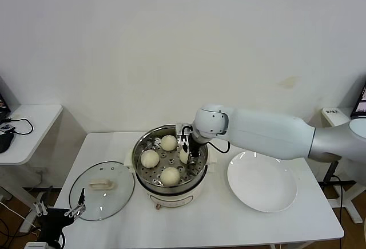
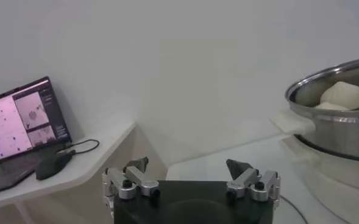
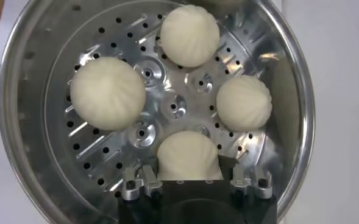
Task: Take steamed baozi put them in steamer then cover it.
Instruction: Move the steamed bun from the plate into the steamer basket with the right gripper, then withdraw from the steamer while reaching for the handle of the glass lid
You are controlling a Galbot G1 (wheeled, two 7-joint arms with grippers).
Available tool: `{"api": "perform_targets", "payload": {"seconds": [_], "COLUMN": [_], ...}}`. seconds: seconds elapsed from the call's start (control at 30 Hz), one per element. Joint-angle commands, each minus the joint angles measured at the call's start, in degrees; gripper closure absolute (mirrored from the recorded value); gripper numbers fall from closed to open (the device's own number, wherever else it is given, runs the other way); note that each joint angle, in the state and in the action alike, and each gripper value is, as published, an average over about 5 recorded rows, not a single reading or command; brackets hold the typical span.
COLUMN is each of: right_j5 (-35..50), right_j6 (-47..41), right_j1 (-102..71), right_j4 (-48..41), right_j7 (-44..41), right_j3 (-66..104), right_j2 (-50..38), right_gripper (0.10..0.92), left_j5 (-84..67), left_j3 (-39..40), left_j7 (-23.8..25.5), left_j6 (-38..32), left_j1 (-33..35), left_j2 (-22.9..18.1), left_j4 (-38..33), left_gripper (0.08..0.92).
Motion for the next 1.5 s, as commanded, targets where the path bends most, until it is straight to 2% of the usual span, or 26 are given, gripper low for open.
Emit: {"api": "perform_targets", "payload": {"seconds": [0.03, 0.17, 0.37, 0.5, 0.6, 0.73, 0.83, 1.03, 1.23, 1.37, 1.5], "right_j5": [-0.64, -0.3, 1.11, 4.21, 4.66, -1.44, -7.52, -18.75, -23.57, -22.62, -19.55], "right_j6": [-0.4, -0.27, 0.01, 1.23, 5.68, 13.92, 21.48, 35.3, 47.65, 51.03, 51.05], "right_j1": [0.26, 1.41, 0.93, -3.26, -11.28, -32.18, -48.67, -75.65, -95.0, -102.72, -109.1], "right_j4": [0.36, 2.51, 9.28, 15.09, 19.38, 23.11, 23.54, 22.55, 24.34, 25.02, 27.1], "right_j7": [-0.18, -1.22, 0.95, 10.28, 20.54, 31.49, 37.23, 41.71, 39.0, 37.08, 37.19], "right_j3": [1.29, 3.82, 10.81, 15.32, 21.01, 36.76, 49.46, 74.54, 98.81, 108.76, 112.81], "right_j2": [-0.29, -2.44, -9.12, -14.88, -19.81, -24.97, -25.25, -15.52, 2.41, 11.88, 15.49], "right_gripper": [0.315, 0.225, 0.203, 0.202, 0.203, 0.203, 0.202, 0.203, 0.203, 0.202, 0.203], "left_j5": [0.03, 0.03, -0.03, -0.39, -1.3, -1.89, -1.82, -1.89, 3.17, 16.94, 36.81], "left_j3": [0.04, 0.07, 0.38, 0.47, 0.36, 0.39, 0.61, 0.88, 1.26, 1.38, 0.4], "left_j7": [0.01, 0.04, 0.07, -0.01, -0.22, -0.41, -0.46, -1.59, -2.33, -3.3, -5.0], "left_j6": [0.01, 0.03, 0.02, -0.11, -0.56, -2.2, -2.8, -2.9, -4.75, -7.38, -10.58], "left_j1": [0.12, -0.05, -0.44, -0.96, -1.67, -2.51, -2.96, -3.88, -4.61, -5.06, -3.54], "left_j2": [-0.07, -0.02, -0.3, -0.47, -0.52, -0.61, -0.77, -0.8, -0.52, -0.07, 1.02], "left_j4": [-0.03, -0.12, -0.18, 0.0, 0.49, 1.5, 1.95, 2.6, 6.29, 10.4, 13.8], "left_gripper": [0.177, 0.177, 0.177, 0.177, 0.177, 0.177, 0.177, 0.177, 0.177, 0.177, 0.177]}}
